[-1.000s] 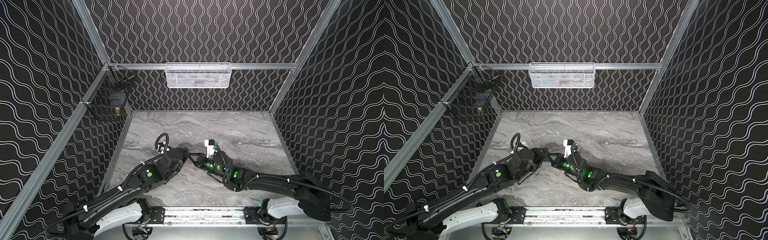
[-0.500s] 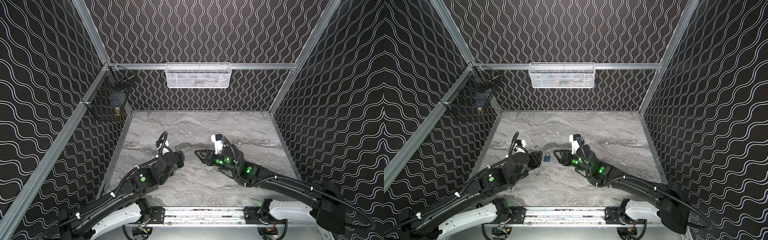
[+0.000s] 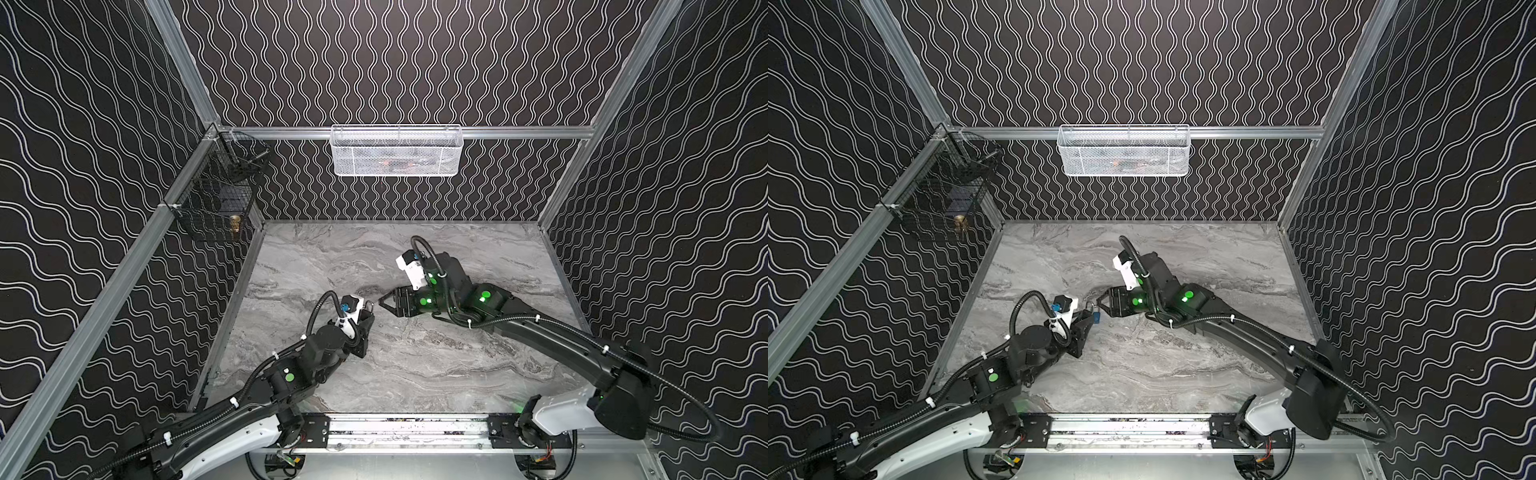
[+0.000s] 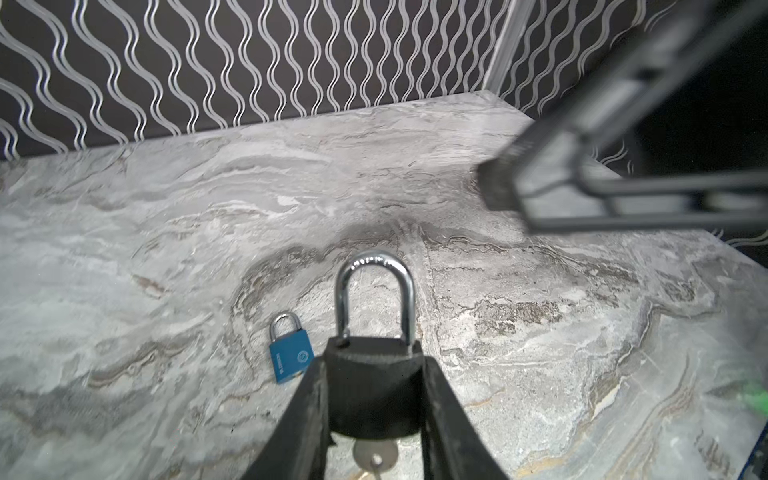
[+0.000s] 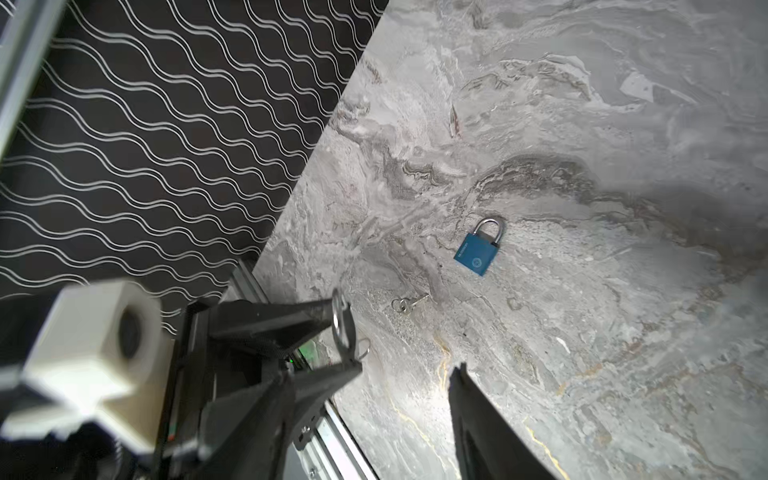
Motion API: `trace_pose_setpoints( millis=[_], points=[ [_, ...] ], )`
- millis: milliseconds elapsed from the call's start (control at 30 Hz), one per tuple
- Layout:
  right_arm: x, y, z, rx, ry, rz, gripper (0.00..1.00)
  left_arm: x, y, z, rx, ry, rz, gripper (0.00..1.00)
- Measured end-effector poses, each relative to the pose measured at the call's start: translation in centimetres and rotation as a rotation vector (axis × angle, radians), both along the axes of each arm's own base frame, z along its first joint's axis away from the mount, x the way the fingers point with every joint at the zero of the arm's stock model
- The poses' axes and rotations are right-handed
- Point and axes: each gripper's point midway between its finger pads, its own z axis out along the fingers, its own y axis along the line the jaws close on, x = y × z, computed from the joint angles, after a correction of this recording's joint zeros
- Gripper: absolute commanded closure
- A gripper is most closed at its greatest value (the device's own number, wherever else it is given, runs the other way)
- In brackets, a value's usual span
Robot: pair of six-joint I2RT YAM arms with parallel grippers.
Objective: Unlock with the key
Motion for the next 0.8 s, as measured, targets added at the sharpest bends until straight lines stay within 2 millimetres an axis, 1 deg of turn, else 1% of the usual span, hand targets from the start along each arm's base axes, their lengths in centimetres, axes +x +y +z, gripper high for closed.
trace_pose_setpoints(
  millis=[167, 433, 667, 800],
  points=[
    [1.1, 1.3, -0.8, -0.070, 0.010, 0.027, 0.38, 0.0, -0.4, 0.1, 0.005, -0.037, -0.029, 1.00],
    [2.4, 1.9, -1.9, -0.159, 0.007, 0.023, 0.38, -0.1, -0.2, 0.4, -0.008, -0.061, -0.028, 1.00],
    [3.2, 2.0, -2.8, -0.241, -0.010, 0.029, 0.37, -0.1, -0.2, 0.1, 0.007, -0.060, -0.030, 1.00],
    [3.7, 1.5, -3.2, -0.292, -0.030, 0.021, 0.37, -0.1, -0.1, 0.1, 0.012, -0.064, -0.029, 1.00]
  ],
)
